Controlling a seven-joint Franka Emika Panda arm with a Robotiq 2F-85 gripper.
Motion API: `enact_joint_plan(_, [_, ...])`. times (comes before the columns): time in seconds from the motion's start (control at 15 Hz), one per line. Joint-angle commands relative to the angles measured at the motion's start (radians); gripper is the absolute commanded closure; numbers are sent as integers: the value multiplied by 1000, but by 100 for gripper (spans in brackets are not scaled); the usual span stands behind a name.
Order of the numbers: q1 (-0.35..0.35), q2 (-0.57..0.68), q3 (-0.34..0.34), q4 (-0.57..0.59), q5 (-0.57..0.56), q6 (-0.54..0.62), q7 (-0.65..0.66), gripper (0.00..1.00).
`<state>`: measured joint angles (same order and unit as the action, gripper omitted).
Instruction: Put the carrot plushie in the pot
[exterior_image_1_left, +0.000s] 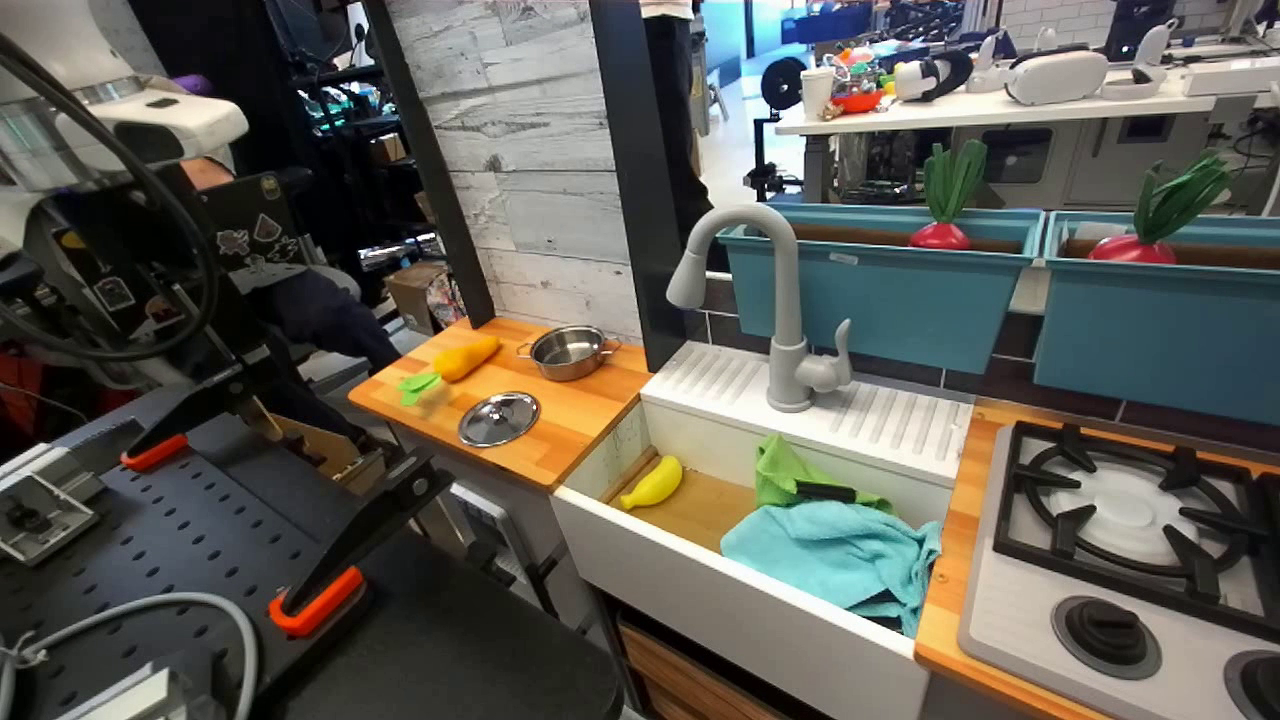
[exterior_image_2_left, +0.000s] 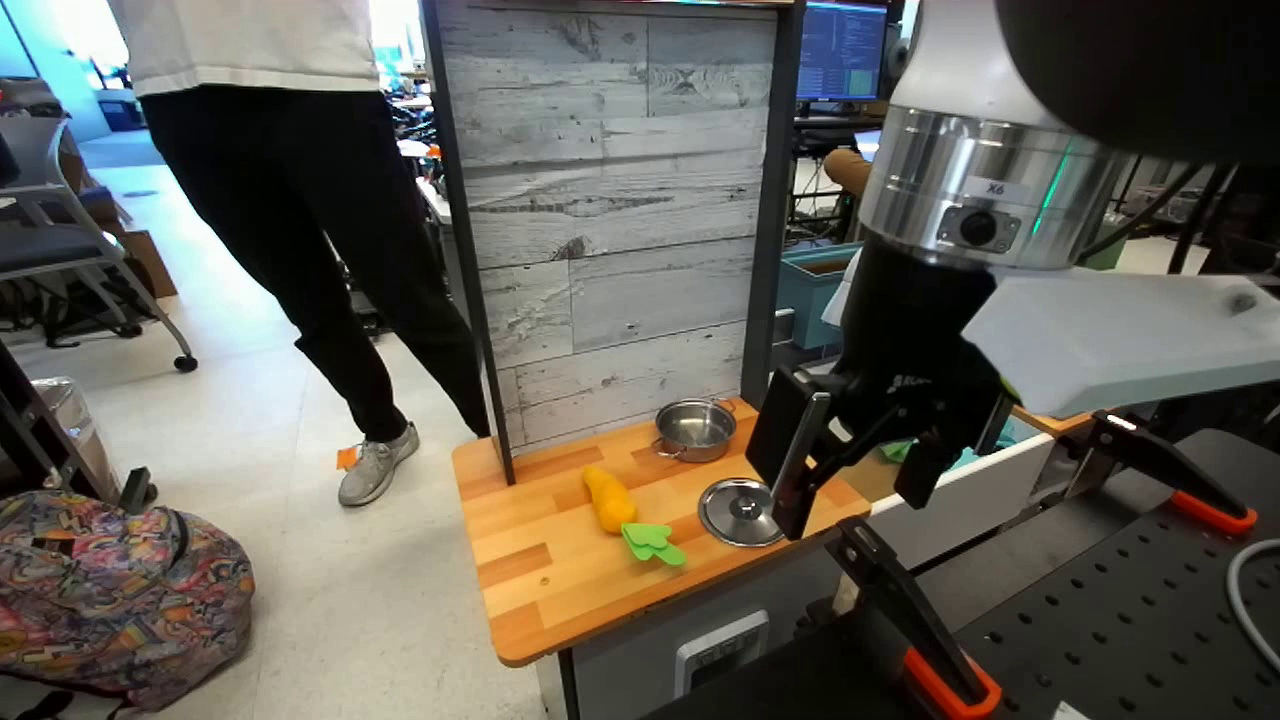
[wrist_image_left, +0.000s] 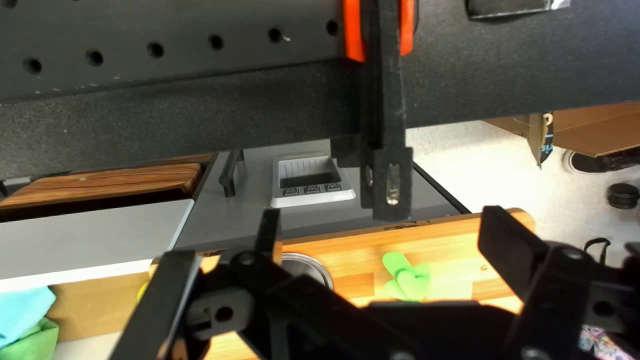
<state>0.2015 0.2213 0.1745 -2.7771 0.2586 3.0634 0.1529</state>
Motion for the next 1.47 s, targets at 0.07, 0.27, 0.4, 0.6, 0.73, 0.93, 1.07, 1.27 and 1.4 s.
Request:
enact_joint_plan(0.07, [-11, 68, -11, 104, -24, -19, 53, 0])
enact_joint_plan(0.27, [11, 122, -45, 199, -33, -30, 92, 0])
enact_joint_plan(0.4, [19, 170, -66, 269, -34, -36, 111, 0])
enact_joint_plan(0.6, [33, 253, -100, 375, -33, -47, 137, 0])
enact_joint_plan(0.73, [40, 310, -112, 440, -27, -46, 148, 0])
enact_joint_plan(0.93, [67, 401, -132, 540, -17, -33, 185, 0])
enact_joint_plan(1.07, [93, 462, -146, 605, -17, -32, 204, 0])
enact_joint_plan(1.27, [130, 554, -157, 701, -11, -34, 231, 0])
enact_joint_plan(1.4, [149, 610, -156, 763, -7, -36, 245, 0])
